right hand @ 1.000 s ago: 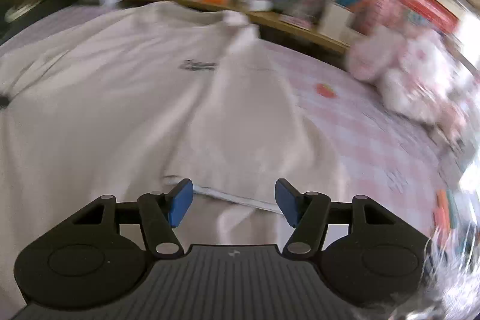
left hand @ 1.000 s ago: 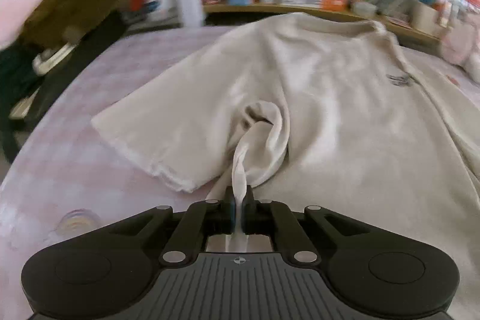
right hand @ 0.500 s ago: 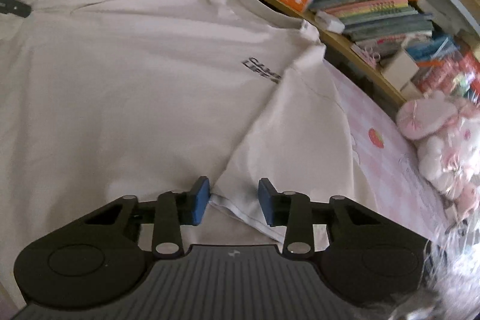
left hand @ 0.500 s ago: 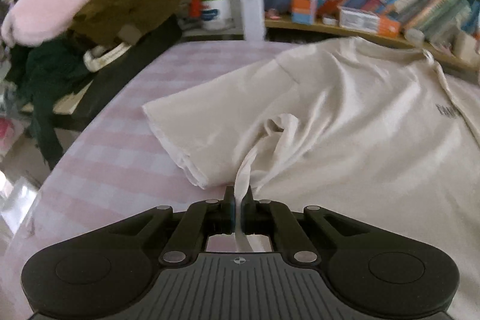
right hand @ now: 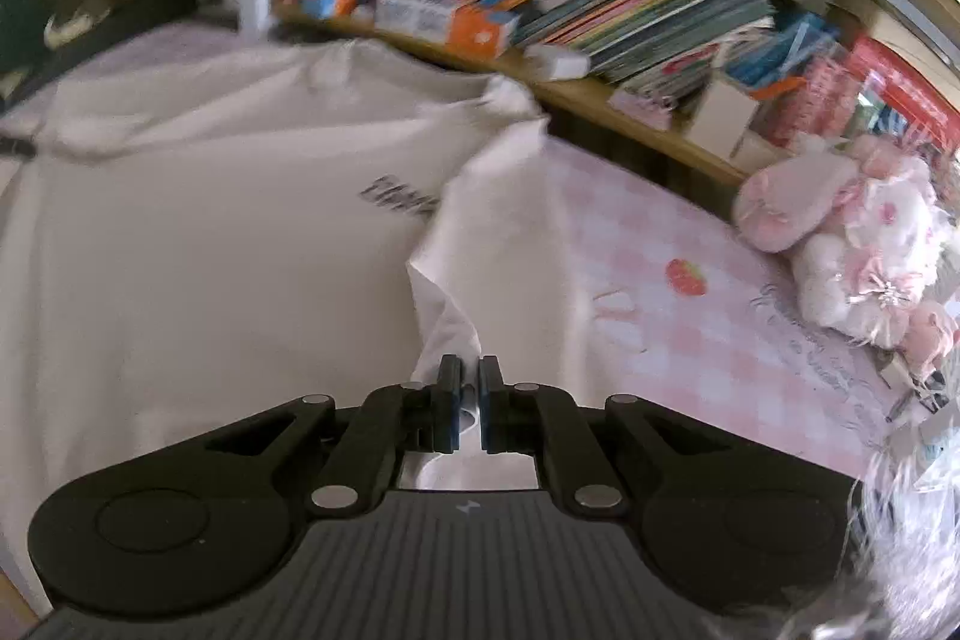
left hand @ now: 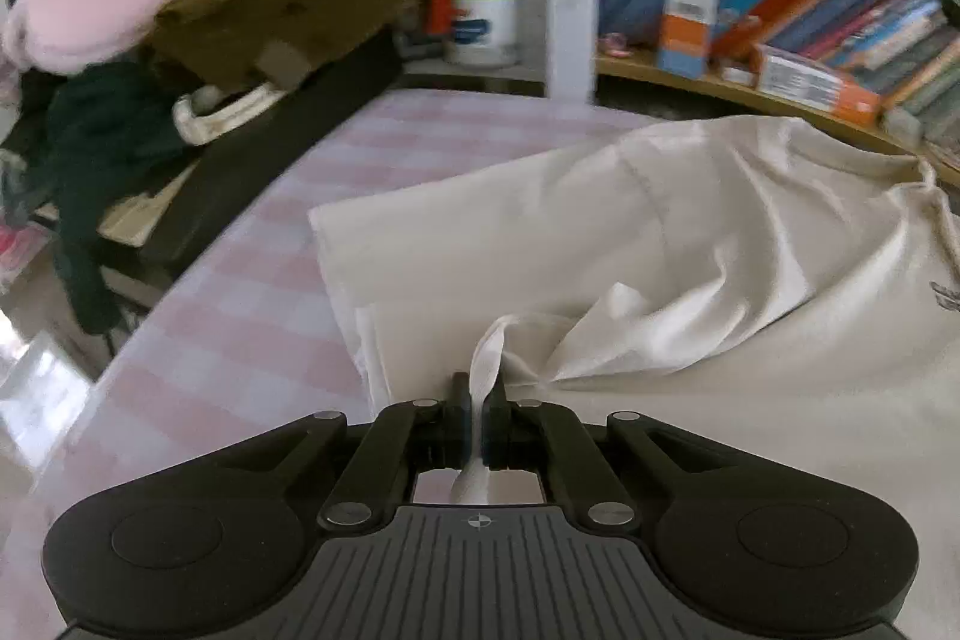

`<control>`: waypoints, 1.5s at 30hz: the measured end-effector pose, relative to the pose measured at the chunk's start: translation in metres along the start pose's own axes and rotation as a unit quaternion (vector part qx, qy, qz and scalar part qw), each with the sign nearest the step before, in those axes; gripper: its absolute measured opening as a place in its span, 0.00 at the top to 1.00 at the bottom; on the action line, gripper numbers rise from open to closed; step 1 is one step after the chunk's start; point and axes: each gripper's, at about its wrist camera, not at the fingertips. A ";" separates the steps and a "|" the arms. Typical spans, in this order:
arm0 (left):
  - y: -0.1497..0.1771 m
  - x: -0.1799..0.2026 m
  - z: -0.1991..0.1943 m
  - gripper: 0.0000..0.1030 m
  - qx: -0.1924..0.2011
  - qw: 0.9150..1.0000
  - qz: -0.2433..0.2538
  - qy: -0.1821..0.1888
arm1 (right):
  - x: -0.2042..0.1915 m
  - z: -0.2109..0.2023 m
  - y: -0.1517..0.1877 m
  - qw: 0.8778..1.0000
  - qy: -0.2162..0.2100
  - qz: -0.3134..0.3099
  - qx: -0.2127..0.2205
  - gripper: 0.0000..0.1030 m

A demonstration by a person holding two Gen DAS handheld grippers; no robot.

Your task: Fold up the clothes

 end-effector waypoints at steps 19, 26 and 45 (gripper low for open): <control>0.055 0.095 -0.098 0.67 0.030 0.992 0.072 0.099 | 0.158 0.029 0.007 0.990 0.135 0.043 -0.018 0.95; 0.082 0.132 -0.100 0.67 -0.018 0.990 0.094 0.106 | 0.195 0.054 0.026 0.988 0.134 0.056 -0.045 0.95; 0.104 0.189 -0.138 0.56 -0.032 0.977 0.125 0.171 | 0.224 0.106 0.023 0.979 0.196 -0.027 -0.050 0.95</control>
Point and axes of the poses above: each gripper's, at about its wrist camera, not at the fingertips, and z roughly the way its jaws point, x to its right, y to its underside, and after that the axes turned 3 degrees about -y, right-handed
